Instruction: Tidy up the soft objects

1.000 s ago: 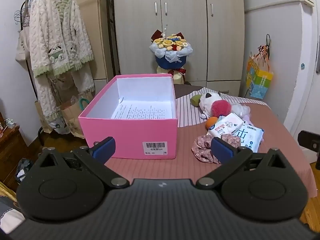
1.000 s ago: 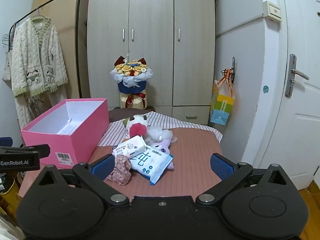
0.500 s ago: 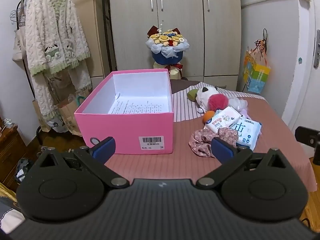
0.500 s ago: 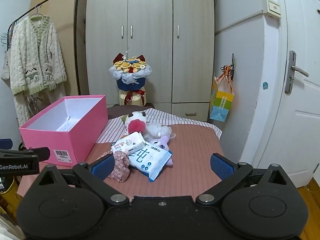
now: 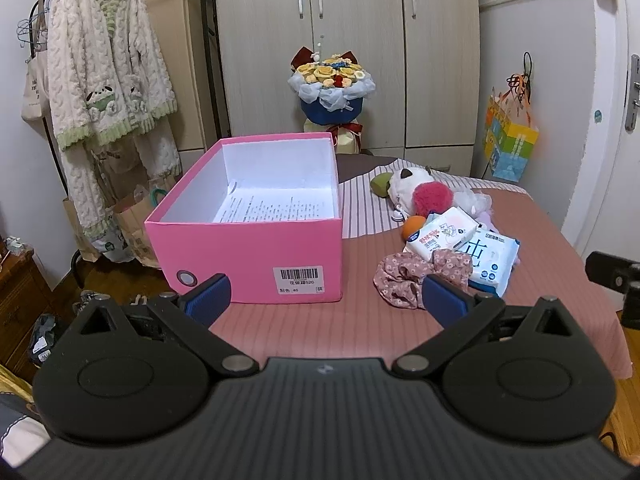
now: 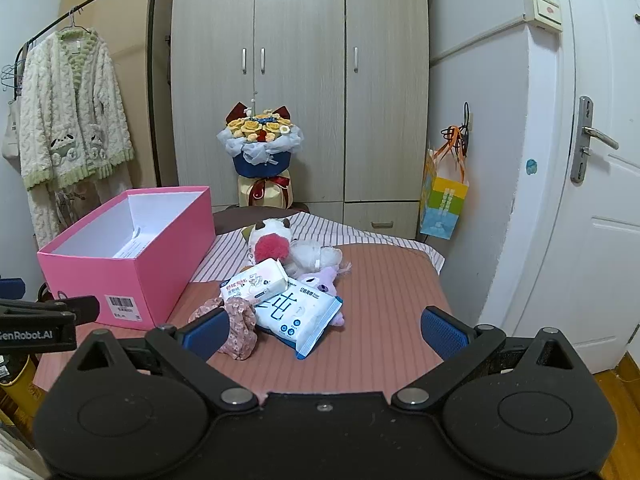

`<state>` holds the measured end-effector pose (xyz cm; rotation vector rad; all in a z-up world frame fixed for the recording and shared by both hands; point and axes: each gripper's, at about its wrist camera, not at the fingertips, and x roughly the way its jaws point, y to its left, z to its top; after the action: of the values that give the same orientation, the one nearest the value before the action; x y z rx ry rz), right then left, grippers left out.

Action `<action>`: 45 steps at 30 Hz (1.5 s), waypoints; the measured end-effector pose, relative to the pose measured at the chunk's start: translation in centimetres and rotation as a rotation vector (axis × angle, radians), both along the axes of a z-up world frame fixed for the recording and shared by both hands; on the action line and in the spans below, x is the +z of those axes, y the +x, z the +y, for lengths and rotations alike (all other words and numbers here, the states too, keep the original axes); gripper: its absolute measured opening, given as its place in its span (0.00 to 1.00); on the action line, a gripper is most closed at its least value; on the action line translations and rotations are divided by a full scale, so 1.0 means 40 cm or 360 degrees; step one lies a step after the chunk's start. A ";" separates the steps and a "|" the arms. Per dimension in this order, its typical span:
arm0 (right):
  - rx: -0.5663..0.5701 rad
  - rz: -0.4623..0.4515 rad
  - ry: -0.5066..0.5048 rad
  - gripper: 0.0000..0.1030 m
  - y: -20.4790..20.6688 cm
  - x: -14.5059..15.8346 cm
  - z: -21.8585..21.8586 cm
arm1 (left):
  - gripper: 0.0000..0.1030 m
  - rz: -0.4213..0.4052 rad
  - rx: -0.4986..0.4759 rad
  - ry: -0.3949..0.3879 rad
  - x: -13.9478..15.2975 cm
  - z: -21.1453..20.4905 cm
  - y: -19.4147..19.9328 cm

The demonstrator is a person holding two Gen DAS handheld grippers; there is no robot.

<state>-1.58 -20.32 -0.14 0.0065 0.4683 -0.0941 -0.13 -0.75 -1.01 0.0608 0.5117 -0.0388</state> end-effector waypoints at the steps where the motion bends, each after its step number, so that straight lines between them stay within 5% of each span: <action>1: 0.0000 0.0002 0.0000 1.00 0.001 0.000 0.000 | 1.00 0.0002 -0.0001 0.0000 0.000 0.001 0.000; 34: 0.0042 0.0040 -0.0018 1.00 0.014 -0.018 0.013 | 1.00 0.0047 -0.0017 -0.0041 -0.004 0.010 0.010; 45: 0.0112 -0.0070 -0.0045 1.00 -0.004 0.005 0.004 | 1.00 -0.0128 -0.0073 -0.0100 0.022 0.014 -0.010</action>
<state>-1.76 -20.14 0.06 -0.0355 0.4230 -0.0311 -0.54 -0.18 -0.11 0.0122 0.4286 -0.0969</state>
